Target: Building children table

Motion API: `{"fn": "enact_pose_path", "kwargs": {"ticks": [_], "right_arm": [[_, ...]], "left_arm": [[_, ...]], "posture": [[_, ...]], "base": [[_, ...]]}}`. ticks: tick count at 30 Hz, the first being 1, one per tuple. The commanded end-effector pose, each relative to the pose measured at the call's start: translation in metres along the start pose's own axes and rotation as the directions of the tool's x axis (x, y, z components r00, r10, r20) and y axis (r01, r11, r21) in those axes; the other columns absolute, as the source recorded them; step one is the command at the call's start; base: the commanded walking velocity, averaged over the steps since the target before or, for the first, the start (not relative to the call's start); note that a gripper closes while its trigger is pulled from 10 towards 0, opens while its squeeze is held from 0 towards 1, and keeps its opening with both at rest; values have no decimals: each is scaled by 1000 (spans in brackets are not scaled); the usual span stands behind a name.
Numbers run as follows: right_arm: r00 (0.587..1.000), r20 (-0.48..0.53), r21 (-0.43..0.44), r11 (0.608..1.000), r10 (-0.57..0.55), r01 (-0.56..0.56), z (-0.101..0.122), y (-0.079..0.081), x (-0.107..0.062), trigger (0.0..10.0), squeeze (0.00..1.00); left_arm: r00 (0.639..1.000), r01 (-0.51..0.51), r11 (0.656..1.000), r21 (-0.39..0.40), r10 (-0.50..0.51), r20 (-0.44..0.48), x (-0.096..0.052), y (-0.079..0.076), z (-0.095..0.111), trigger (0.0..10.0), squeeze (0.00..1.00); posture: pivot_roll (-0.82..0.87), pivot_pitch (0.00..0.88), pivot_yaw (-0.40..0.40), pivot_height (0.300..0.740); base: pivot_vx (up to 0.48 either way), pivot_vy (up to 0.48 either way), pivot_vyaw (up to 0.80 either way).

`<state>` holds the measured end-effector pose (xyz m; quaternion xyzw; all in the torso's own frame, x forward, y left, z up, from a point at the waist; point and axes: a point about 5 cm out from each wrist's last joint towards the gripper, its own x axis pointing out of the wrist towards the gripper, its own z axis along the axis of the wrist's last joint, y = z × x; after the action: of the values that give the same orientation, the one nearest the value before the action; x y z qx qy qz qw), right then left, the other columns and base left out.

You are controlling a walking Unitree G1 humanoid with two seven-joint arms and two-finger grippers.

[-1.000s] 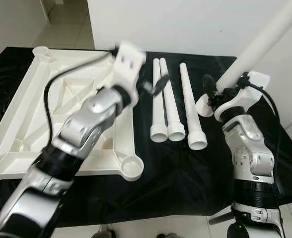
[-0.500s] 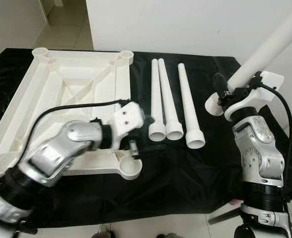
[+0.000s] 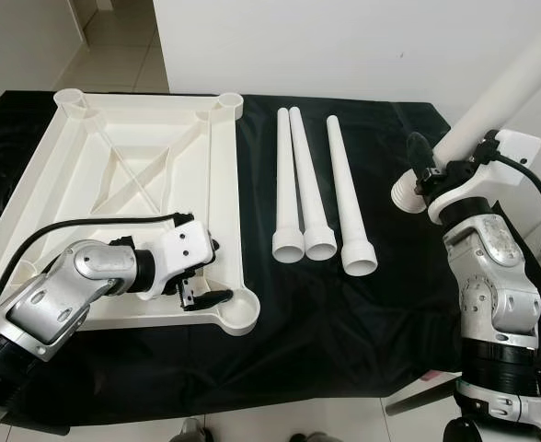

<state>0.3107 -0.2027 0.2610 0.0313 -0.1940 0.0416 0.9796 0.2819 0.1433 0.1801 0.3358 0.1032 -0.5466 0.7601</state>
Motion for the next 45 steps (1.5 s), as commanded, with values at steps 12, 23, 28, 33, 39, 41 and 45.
{"fn": "enact_pose_path", "kwargs": {"ticks": [12,23,28,33,39,41,45], "right_arm": [[1000,20,-32,999,10,-9,6,-2,-2,10000,0],[1000,12,-36,999,12,-12,4,-2,-2,10000,0],[1000,14,-38,999,15,-15,5,-1,-1,10000,0],[1000,17,-40,999,16,-15,6,-1,-1,10000,0],[1000,23,-48,999,4,-3,9,-3,-1,10000,0],[1000,27,-52,999,-6,8,10,-5,-1,10000,0],[999,32,-53,998,-15,17,11,-6,-1,10000,0]], "left_arm": [[999,47,997,-57,-48,-15,-21,5,-8,10000,0],[996,62,997,-45,-65,-63,-29,2,-18,10000,0],[996,52,999,8,-51,-77,-15,-4,-19,10000,0],[997,58,997,44,-55,-53,1,-11,-13,10000,0],[998,34,998,48,-37,49,29,-15,5,10000,0],[995,21,998,52,-26,96,41,-16,13,10000,0],[991,10,998,55,-18,135,54,-17,20,10000,0]], "posture": [[1,130,-4,740],[9,129,-5,740],[8,130,-5,740],[-7,131,-6,740],[-27,139,-5,740],[-40,146,-5,740],[-51,152,-3,740]], "base": [[0,0,0],[0,0,0],[0,0,0],[0,0,0],[0,0,0],[0,0,0],[0,0,0]]}}
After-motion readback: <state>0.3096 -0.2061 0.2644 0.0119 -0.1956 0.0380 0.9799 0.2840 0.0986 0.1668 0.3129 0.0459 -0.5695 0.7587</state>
